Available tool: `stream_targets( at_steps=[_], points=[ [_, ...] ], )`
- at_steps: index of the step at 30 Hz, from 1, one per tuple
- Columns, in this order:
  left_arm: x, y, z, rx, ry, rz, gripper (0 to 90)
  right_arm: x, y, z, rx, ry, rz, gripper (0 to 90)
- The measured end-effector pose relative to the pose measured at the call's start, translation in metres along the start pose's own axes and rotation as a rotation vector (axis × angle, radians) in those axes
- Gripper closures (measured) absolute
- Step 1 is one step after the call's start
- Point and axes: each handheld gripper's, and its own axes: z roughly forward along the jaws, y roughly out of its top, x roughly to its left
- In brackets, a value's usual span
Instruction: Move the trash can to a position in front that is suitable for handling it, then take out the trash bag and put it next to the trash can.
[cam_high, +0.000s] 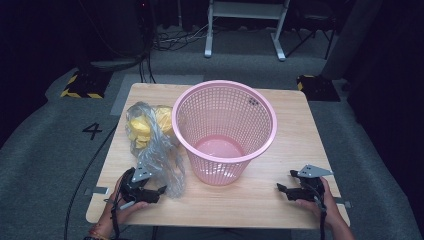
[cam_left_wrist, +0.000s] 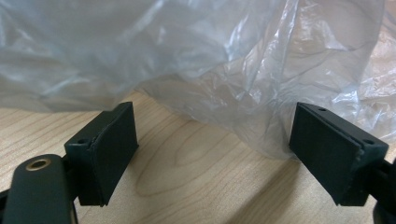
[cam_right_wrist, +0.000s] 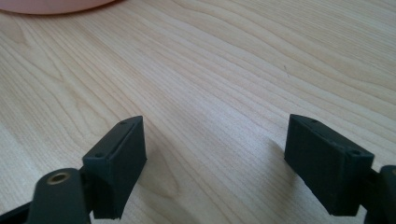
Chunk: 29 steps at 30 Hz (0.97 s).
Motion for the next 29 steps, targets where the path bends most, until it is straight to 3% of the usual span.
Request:
stream_targets(
  at_steps=[29],
  points=[
    [-0.0003, -0.001, -0.0009, -0.001, 0.003, -0.002, 15.5, 0.0003, 0.0006, 0.0006, 0.001, -0.01, 0.004, 20.0]
  ],
)
